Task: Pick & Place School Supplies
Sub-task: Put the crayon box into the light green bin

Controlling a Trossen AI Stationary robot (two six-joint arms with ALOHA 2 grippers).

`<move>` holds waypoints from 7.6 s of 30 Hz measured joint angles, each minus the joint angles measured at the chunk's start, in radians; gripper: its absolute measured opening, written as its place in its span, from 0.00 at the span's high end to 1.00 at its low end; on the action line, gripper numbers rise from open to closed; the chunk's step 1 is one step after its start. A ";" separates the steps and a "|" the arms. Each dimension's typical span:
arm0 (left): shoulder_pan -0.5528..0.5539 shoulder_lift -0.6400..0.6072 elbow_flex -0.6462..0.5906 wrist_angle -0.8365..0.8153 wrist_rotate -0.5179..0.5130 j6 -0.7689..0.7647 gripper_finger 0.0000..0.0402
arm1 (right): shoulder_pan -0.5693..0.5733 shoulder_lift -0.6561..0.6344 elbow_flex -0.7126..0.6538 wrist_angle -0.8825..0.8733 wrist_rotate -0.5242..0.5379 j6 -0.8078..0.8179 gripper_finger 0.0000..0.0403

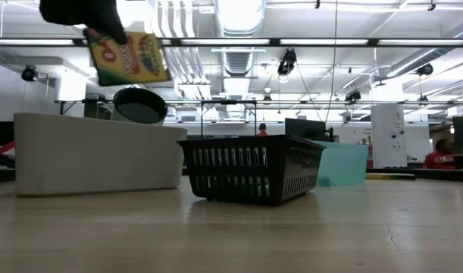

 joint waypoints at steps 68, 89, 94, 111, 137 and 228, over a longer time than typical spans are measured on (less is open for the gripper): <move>0.768 0.499 0.245 0.722 0.666 1.035 0.90 | -0.003 0.000 0.005 0.008 0.002 -0.584 0.98; 0.802 0.728 0.495 0.508 0.720 1.106 0.90 | -0.045 -0.001 -0.006 0.010 0.003 -0.576 0.98; 0.786 0.728 0.430 0.607 0.721 1.099 0.90 | -0.052 -0.001 -0.009 0.009 0.003 -0.576 0.98; 0.788 0.728 0.363 0.656 0.664 1.000 0.85 | -0.052 -0.001 -0.013 0.009 0.003 -0.576 0.98; 0.794 0.727 0.501 0.669 0.595 1.030 0.75 | -0.052 -0.001 -0.014 0.010 0.002 -0.568 0.98; 0.606 -0.051 -0.425 1.564 0.772 1.382 0.75 | -1.814 -0.621 -0.386 -0.148 -0.975 -0.554 0.98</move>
